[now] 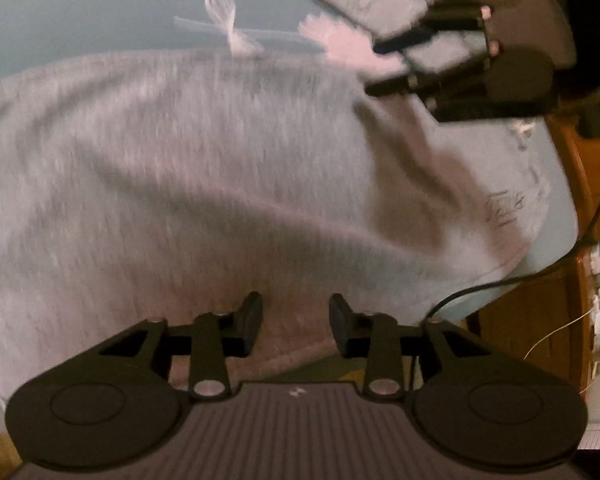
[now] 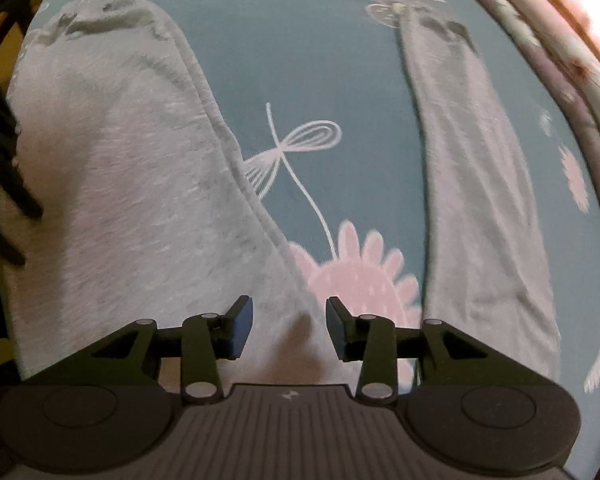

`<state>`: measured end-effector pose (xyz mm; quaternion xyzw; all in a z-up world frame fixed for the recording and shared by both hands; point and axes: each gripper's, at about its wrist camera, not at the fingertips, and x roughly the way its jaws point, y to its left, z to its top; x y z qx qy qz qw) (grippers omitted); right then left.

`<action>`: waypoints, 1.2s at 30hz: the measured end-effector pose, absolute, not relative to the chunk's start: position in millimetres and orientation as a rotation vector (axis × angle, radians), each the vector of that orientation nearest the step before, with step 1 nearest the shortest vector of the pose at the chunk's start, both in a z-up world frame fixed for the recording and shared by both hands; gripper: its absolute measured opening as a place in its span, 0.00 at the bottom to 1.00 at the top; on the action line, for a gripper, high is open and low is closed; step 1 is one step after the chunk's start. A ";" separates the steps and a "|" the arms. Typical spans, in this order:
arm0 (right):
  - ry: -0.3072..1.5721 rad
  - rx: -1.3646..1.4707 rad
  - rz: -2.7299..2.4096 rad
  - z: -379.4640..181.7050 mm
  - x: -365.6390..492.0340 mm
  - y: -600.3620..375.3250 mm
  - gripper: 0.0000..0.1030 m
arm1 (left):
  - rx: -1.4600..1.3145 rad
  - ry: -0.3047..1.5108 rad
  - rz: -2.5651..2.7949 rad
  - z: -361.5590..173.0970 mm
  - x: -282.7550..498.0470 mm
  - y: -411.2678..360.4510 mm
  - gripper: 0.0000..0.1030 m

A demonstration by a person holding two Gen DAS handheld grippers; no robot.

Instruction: Fold clothes

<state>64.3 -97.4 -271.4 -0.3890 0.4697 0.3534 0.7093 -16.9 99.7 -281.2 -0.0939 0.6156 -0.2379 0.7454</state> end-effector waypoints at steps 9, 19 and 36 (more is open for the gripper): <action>1.033 -0.876 0.695 -285.0 101.6 -85.7 0.42 | -0.317 1.403 -0.486 -282.7 -31.7 119.1 0.34; 1.207 -0.548 0.650 -242.5 41.1 -120.4 0.44 | -0.217 1.334 -0.587 -265.7 -10.6 107.8 0.40; 1.286 -0.142 0.350 -250.5 -45.7 -140.2 0.56 | 0.026 1.359 -0.705 -255.7 -13.2 108.2 0.47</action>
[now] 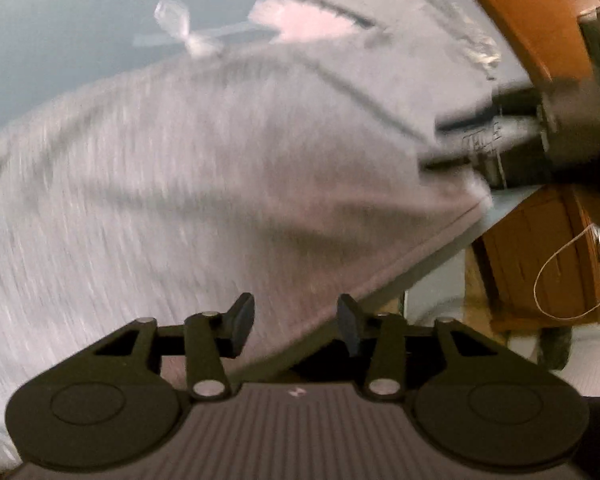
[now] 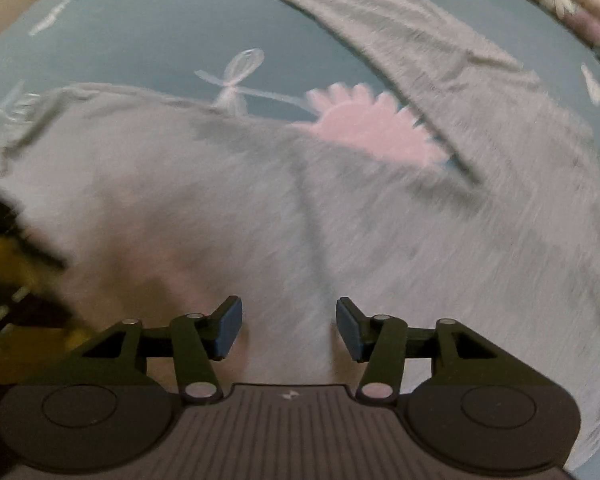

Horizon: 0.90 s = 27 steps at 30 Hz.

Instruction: Fold clothes

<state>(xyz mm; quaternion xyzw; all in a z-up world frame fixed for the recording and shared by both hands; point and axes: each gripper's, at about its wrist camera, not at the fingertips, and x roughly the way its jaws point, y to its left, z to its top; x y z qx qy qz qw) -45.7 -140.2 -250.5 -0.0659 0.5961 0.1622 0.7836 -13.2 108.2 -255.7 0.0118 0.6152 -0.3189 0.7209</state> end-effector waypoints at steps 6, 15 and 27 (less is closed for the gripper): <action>1.332 0.055 0.299 -284.8 -71.0 -124.9 0.60 | 0.138 1.397 -0.763 -270.6 -10.3 102.2 0.48; 1.384 0.179 0.252 -289.4 -98.0 -117.1 0.80 | 0.216 1.448 -0.754 -260.0 -10.2 117.4 0.49; 1.313 0.360 0.160 -303.5 -73.0 -131.6 0.92 | 0.312 1.359 -0.718 -265.9 -1.2 127.7 0.60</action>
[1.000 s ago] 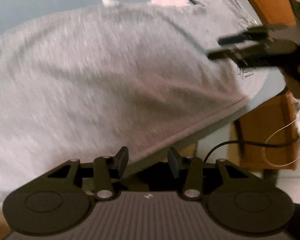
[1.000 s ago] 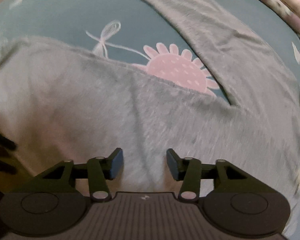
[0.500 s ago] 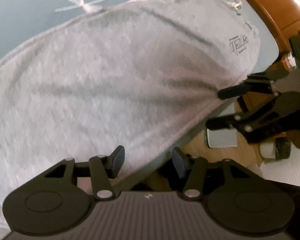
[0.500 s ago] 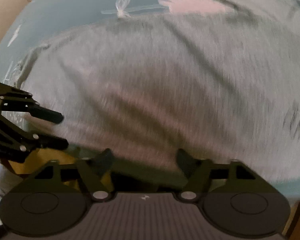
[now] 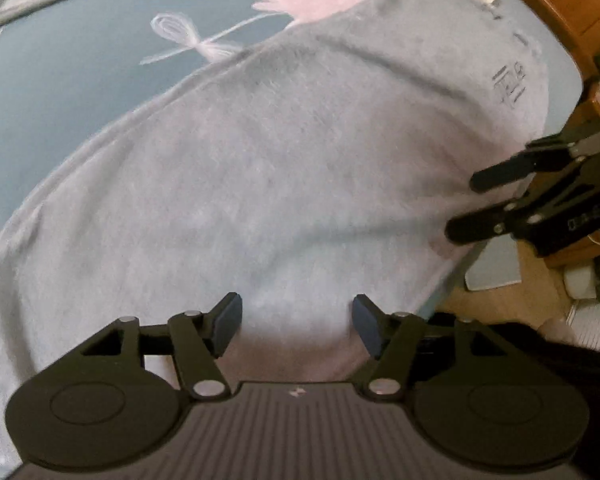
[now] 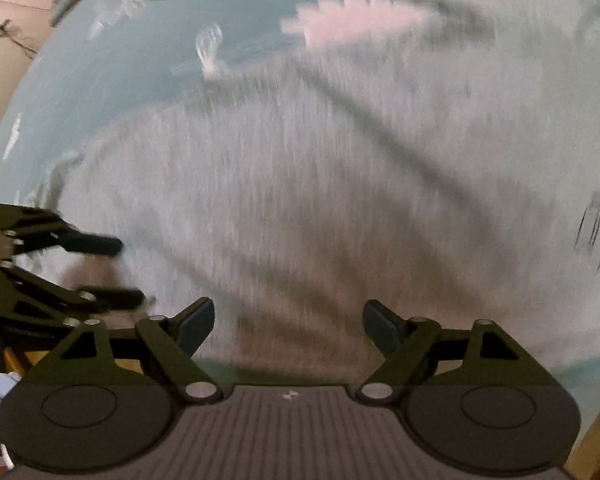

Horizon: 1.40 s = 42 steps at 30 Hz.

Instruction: Fold clothes

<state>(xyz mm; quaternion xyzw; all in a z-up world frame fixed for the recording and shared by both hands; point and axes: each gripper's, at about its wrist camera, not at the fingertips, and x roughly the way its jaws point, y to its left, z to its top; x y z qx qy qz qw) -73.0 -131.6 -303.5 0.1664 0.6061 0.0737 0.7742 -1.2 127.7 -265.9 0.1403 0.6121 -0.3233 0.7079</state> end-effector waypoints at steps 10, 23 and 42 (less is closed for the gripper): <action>1.292 0.304 0.151 -291.4 -54.6 -145.9 0.94 | 0.350 1.312 -0.601 -252.7 3.1 140.7 0.59; 1.140 -0.004 0.203 -281.8 -24.1 -131.3 0.94 | 0.461 1.271 -0.601 -270.1 -18.6 130.3 0.69; 1.055 0.086 0.108 -284.2 66.3 -186.6 1.00 | 0.410 1.253 -0.532 -253.1 -1.9 144.4 0.77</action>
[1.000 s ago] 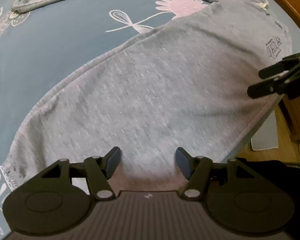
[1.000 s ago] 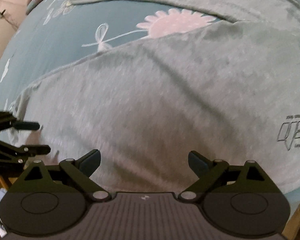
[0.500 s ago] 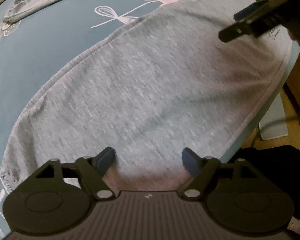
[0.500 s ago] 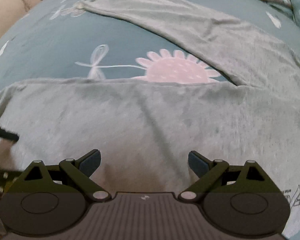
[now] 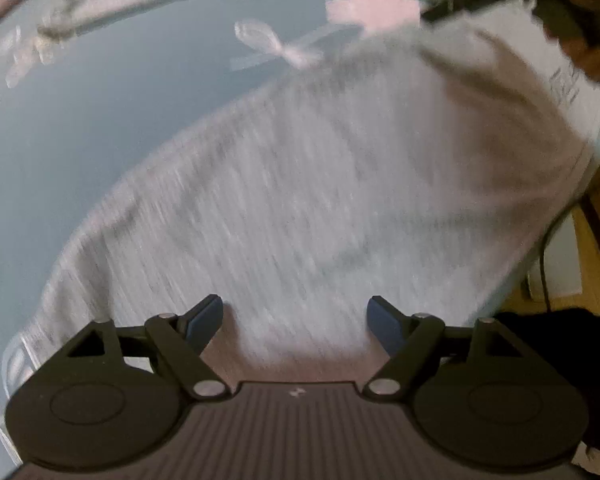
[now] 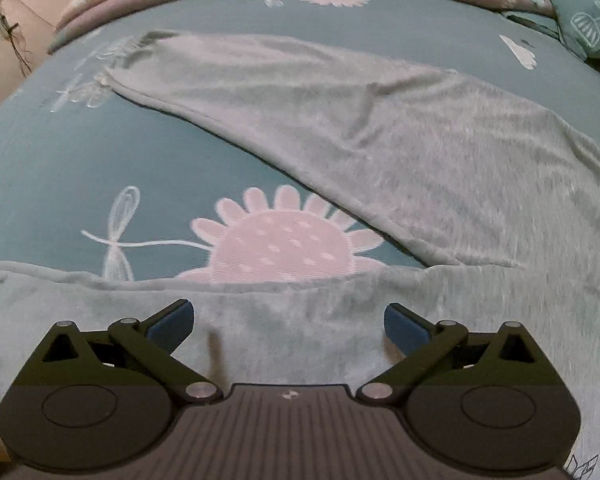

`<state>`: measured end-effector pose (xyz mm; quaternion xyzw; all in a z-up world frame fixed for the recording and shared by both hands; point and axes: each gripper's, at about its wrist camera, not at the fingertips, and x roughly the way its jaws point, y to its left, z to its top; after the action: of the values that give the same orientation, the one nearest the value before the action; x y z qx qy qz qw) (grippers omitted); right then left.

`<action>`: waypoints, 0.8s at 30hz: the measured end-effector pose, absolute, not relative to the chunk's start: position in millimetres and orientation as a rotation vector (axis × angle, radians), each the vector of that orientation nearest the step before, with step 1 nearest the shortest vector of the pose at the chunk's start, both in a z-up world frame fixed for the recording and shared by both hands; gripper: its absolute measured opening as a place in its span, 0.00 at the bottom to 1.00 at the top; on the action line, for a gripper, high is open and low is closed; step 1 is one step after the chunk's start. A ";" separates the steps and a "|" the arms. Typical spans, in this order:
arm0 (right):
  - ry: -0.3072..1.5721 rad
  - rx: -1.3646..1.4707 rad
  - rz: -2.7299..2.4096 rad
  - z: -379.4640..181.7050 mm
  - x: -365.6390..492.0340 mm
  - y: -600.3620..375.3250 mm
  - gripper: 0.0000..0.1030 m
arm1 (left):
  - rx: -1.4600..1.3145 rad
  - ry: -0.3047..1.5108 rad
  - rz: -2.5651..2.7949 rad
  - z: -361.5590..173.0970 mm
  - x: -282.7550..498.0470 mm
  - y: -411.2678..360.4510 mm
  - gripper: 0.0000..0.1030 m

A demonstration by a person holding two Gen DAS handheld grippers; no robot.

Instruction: Fold clothes

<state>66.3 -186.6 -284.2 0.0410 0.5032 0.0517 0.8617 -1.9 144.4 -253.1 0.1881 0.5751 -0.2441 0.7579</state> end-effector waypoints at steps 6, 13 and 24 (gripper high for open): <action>1.080 0.106 0.125 -305.6 87.4 -157.0 1.00 | 0.366 1.300 -0.409 -276.3 12.3 152.3 0.81; 1.040 0.081 0.253 -270.2 87.9 -149.4 1.00 | 0.282 1.326 -0.363 -249.0 23.9 143.0 0.79; 1.234 0.149 0.290 -296.8 76.6 -203.6 1.00 | 0.213 1.204 -0.271 -228.4 100.6 91.4 0.79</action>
<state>76.6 -203.6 -296.8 0.0697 0.5759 0.1353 0.8032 100.6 91.4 -228.4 0.0995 0.5634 -0.1269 0.8103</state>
